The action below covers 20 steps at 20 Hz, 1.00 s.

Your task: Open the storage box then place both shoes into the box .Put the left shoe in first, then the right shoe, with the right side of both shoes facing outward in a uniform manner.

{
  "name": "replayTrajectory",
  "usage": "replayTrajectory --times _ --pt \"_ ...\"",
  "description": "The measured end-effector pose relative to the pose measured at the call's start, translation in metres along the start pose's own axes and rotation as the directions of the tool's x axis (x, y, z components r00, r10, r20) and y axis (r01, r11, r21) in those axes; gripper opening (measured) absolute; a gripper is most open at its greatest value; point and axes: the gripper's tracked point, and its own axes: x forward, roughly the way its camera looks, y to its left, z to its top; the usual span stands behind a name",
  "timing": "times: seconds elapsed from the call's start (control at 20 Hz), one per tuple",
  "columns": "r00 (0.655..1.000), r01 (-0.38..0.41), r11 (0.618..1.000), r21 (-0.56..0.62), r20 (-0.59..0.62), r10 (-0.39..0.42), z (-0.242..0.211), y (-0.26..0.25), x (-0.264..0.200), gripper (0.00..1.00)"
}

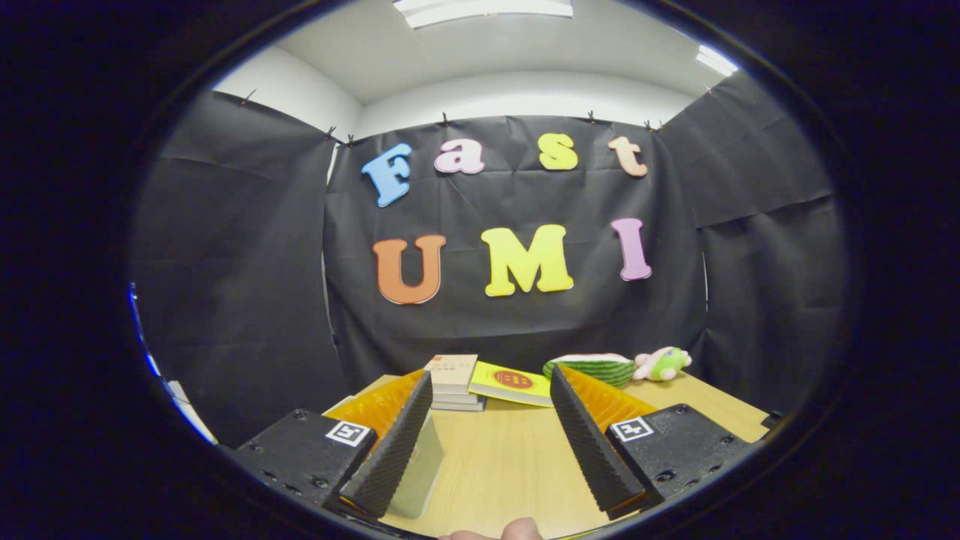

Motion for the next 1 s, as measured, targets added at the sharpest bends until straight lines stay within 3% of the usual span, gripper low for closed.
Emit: replayTrajectory --times 1.0 --pt "1.000 -0.014 1.000 -0.021 0.004 0.014 0.001 0.013 -0.008 1.00"
